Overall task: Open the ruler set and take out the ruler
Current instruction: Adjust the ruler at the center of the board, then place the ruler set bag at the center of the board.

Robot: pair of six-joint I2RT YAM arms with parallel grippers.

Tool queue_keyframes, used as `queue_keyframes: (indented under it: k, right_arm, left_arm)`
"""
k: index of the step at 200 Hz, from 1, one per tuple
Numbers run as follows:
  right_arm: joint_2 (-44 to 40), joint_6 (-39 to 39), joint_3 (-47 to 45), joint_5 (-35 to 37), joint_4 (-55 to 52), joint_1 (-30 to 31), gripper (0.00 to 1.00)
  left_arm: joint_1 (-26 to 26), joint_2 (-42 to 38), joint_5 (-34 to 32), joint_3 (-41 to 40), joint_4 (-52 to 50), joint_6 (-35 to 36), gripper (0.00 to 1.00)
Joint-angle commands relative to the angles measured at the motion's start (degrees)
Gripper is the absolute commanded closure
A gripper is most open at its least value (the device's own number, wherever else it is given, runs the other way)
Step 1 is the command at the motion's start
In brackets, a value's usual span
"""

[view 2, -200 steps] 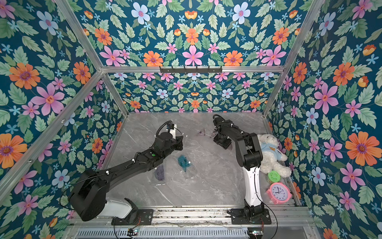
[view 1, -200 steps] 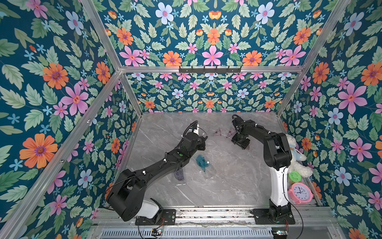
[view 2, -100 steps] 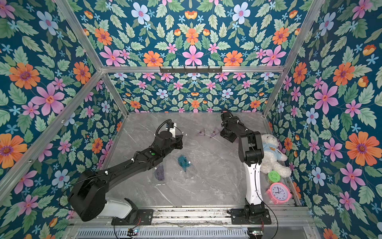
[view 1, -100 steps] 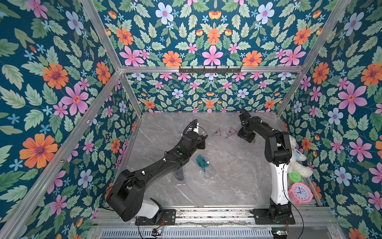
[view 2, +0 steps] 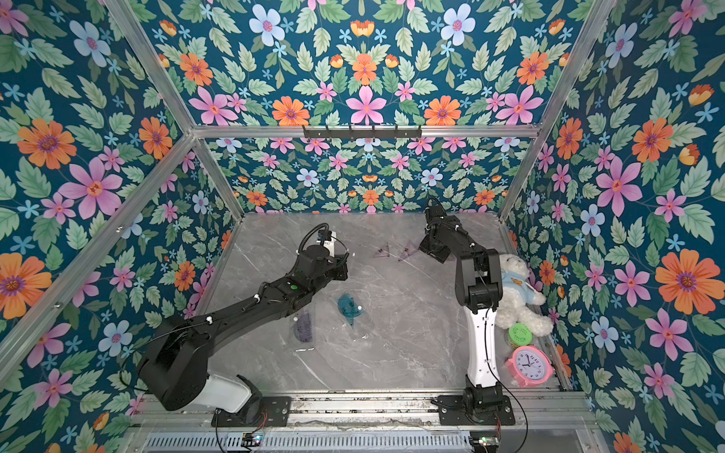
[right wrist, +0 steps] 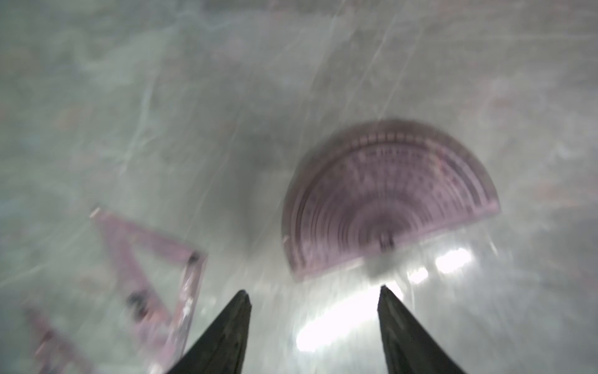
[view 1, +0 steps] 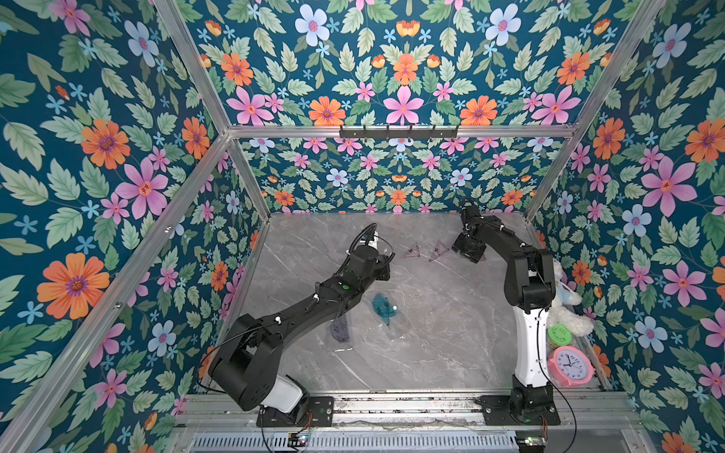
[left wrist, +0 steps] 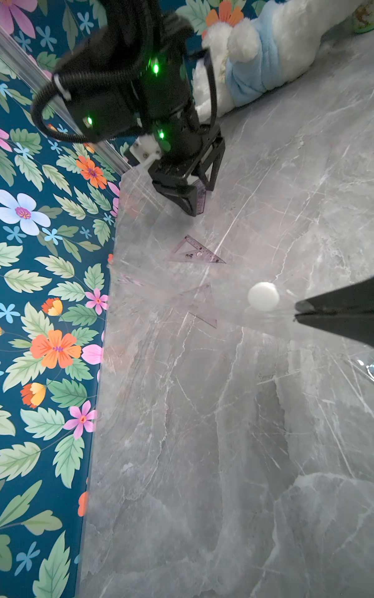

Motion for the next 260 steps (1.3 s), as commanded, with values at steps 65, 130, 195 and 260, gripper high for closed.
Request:
queue_keyframes:
  k: [65,130,195,260]
  right_arm:
    - [-26.38,-7.05,-21.59,-17.56,13.16,0.08,0.34]
    - [-36.4,-11.02,-33.6,-20.99,13.63,1.78,0.36]
    - [-41.99,-12.64,-41.76,-22.01,14.32,2.87,0.36]
    - [-43.28,-13.63,-44.81,-22.68,15.76,2.89,0.36]
  left_arm:
    - [9.43,4.58,30.83,6.56,-1.59,3.08,1.0]
    - [18.13,8.23,48.56,8.47,-3.32,5.65,1.0]
    - [30.63,7.85,47.46,3.77,3.15,-0.28,1.0]
    - [48.49,6.37,46.54,-9.67,25.0,-21.83,1.0]
